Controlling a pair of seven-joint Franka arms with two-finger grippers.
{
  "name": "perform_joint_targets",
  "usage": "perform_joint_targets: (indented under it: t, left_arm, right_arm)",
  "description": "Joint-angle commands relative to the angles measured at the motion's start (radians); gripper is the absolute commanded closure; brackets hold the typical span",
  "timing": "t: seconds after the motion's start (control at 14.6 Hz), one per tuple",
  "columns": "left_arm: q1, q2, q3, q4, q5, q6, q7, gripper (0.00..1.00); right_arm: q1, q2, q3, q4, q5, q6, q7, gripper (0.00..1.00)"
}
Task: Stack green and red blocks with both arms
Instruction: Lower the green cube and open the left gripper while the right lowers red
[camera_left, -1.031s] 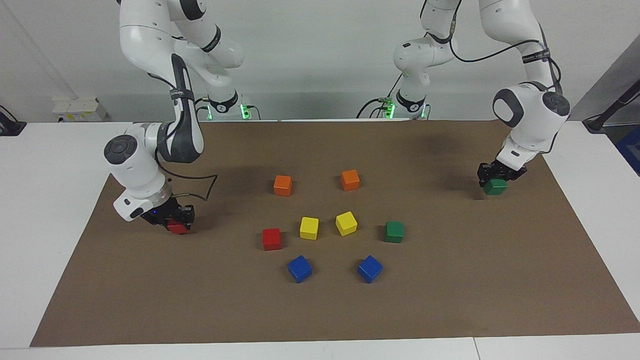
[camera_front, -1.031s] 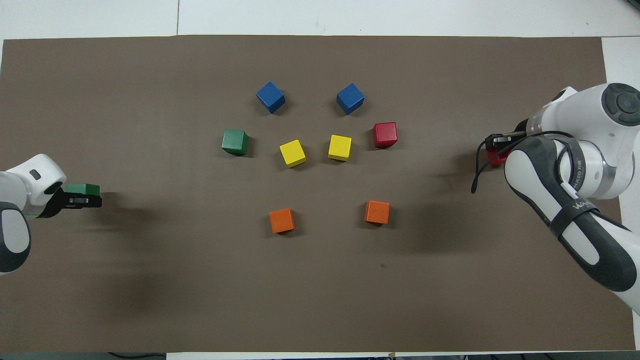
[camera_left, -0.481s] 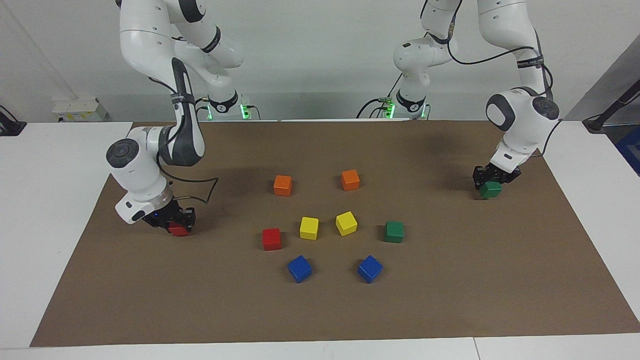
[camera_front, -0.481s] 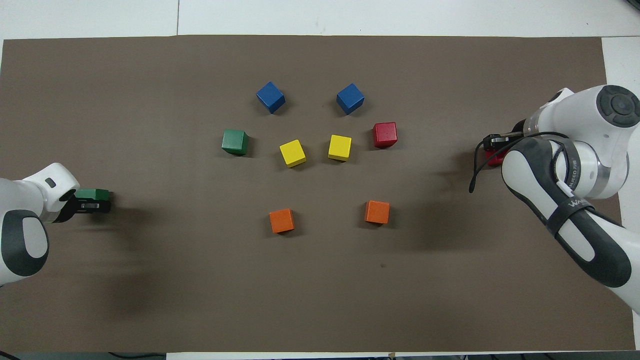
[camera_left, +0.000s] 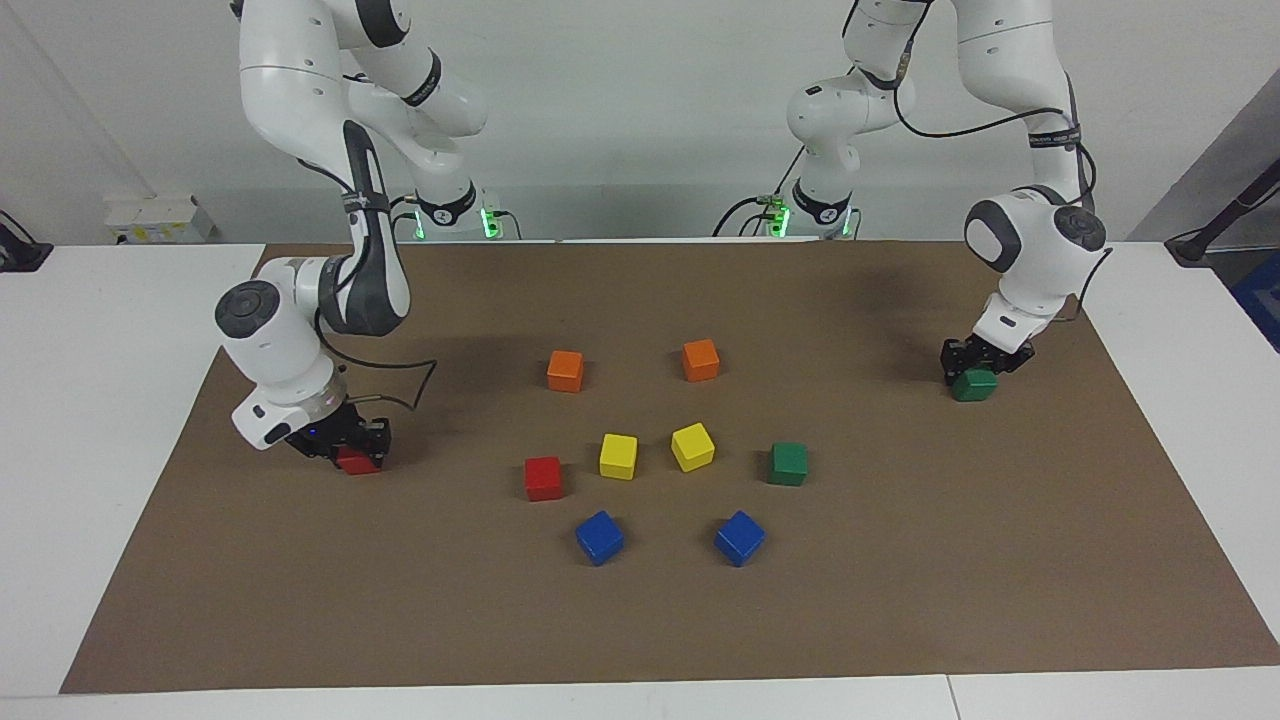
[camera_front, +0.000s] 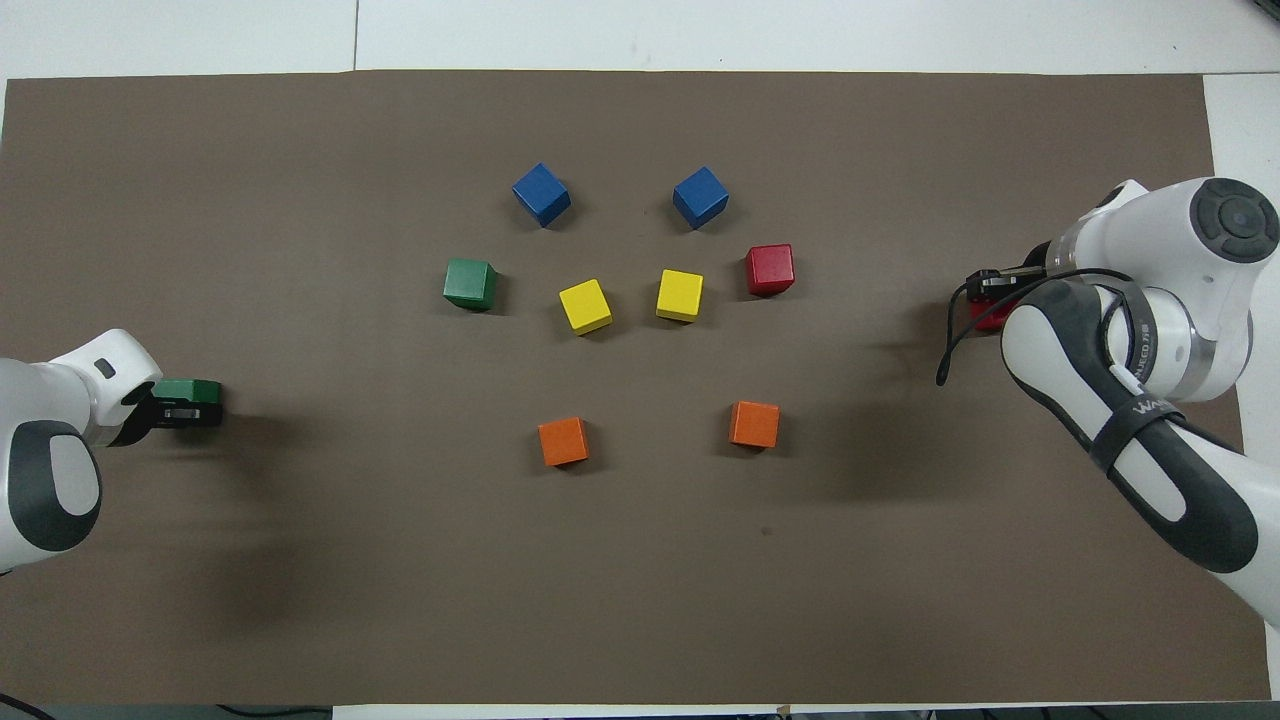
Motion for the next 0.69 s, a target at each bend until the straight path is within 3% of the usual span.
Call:
perform_joint_targets:
  t: [0.0, 0.14, 0.21, 0.41, 0.62]
  left_arm:
    - [0.023, -0.001, -0.008, 0.004, -0.011, 0.012, 0.070, 0.00]
    - [0.021, -0.004, -0.008, 0.046, -0.011, -0.046, 0.072, 0.00]
    - [0.020, -0.006, -0.008, 0.095, -0.011, -0.115, 0.070, 0.00]
    - [-0.011, 0.008, -0.011, 0.346, -0.011, -0.401, 0.055, 0.00]
    - [-0.127, 0.055, -0.011, 0.543, -0.013, -0.566, -0.128, 0.00]
  right_arm:
    - [-0.021, -0.003, 0.012, -0.020, 0.007, 0.030, -0.038, 0.43]
    - [-0.023, -0.003, 0.012, -0.018, 0.007, 0.021, -0.038, 0.09]
    - [-0.024, -0.006, 0.012, -0.014, 0.007, 0.012, -0.038, 0.00]
    - [-0.024, -0.048, 0.012, 0.002, 0.007, -0.069, -0.037, 0.00]
    - [-0.012, -0.123, 0.011, 0.070, 0.005, -0.253, -0.031, 0.00]
